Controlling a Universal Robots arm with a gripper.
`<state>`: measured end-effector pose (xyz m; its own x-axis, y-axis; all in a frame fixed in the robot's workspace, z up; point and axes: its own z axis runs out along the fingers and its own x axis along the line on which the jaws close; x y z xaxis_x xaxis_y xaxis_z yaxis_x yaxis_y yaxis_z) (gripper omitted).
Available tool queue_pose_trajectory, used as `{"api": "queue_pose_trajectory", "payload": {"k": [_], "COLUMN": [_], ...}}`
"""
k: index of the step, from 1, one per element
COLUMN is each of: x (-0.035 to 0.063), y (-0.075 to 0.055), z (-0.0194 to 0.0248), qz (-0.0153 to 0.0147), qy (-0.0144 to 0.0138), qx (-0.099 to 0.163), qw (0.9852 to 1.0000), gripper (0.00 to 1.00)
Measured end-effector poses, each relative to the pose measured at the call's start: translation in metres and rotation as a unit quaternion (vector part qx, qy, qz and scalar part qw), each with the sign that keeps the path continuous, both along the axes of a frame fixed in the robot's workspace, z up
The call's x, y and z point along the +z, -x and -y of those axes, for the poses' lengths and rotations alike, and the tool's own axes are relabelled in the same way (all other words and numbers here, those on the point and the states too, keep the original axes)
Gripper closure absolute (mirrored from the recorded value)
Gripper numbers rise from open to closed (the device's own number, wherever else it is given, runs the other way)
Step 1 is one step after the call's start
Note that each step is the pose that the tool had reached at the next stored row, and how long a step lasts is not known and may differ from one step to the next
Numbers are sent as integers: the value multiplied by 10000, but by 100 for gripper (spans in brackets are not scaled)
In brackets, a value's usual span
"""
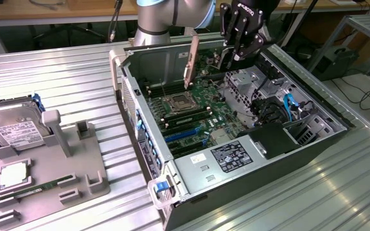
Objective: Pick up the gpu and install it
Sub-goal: 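Insert the gpu into the slot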
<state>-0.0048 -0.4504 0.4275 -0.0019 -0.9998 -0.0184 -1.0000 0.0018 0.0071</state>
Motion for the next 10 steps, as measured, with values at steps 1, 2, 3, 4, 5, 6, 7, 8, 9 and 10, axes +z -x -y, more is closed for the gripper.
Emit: {"api": "queue_pose_trajectory", "payload": {"k": [1,2,3,4,5,6,7,8,9,10], "x": [-9,-15,-22,-29,-34,-38,-41,-45,-49,-56], "y": [5,8,12,21,23,24,28,31,34,38], "z": [0,0,2,7,7,7,9,10,10,10], "qz": [0,0,0,0,0,0,0,0,0,0], "qy": [0,0,-1,-1,-1,0,0,0,0,0], "qx": [3,5,8,12,15,18,20,23,25,29], "qw": [10000,10000,10000,10000,10000,10000,10000,10000,10000,10000], "gripper": [73,73,73,73,73,73,73,73,73,73]}}
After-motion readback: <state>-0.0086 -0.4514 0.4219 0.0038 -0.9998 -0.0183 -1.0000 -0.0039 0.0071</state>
